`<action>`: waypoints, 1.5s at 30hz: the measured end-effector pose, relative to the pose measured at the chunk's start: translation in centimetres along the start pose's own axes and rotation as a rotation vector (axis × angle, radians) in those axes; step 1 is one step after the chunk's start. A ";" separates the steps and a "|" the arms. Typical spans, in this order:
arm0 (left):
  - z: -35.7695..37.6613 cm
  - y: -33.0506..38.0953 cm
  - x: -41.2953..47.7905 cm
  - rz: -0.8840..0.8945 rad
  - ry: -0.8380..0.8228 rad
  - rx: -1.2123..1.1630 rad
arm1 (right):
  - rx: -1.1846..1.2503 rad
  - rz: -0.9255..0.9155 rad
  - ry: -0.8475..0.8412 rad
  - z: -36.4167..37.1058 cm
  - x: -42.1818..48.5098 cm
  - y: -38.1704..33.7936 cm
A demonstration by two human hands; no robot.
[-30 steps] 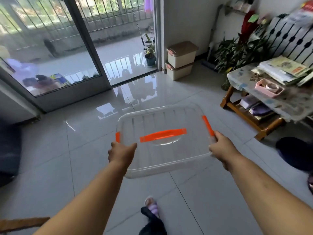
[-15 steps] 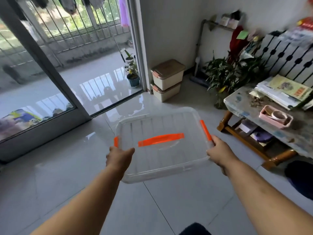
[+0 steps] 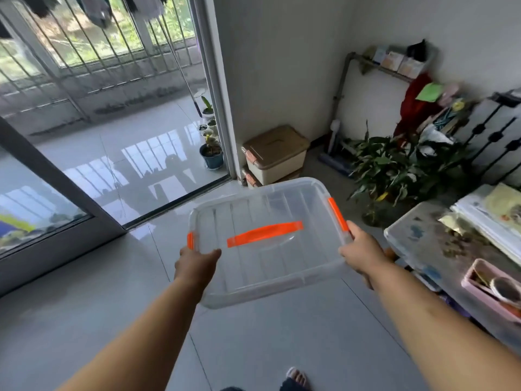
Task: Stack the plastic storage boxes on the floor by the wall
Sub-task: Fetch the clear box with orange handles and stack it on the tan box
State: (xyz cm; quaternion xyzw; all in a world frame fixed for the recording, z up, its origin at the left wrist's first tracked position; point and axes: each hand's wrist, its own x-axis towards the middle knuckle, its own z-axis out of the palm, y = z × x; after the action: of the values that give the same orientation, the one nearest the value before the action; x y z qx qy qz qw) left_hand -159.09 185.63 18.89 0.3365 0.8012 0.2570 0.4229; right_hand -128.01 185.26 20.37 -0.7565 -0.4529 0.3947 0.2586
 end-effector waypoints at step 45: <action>29.3 43.6 55.0 -0.381 0.024 -0.238 | -0.221 -0.013 -0.206 0.6 85.3 -18.7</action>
State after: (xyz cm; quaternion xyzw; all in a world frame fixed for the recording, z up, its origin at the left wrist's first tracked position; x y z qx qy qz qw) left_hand -143.02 258.95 6.54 0.1237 0.8193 0.2692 0.4909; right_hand -113.79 269.61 3.06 -0.7328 -0.5227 0.4162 0.1286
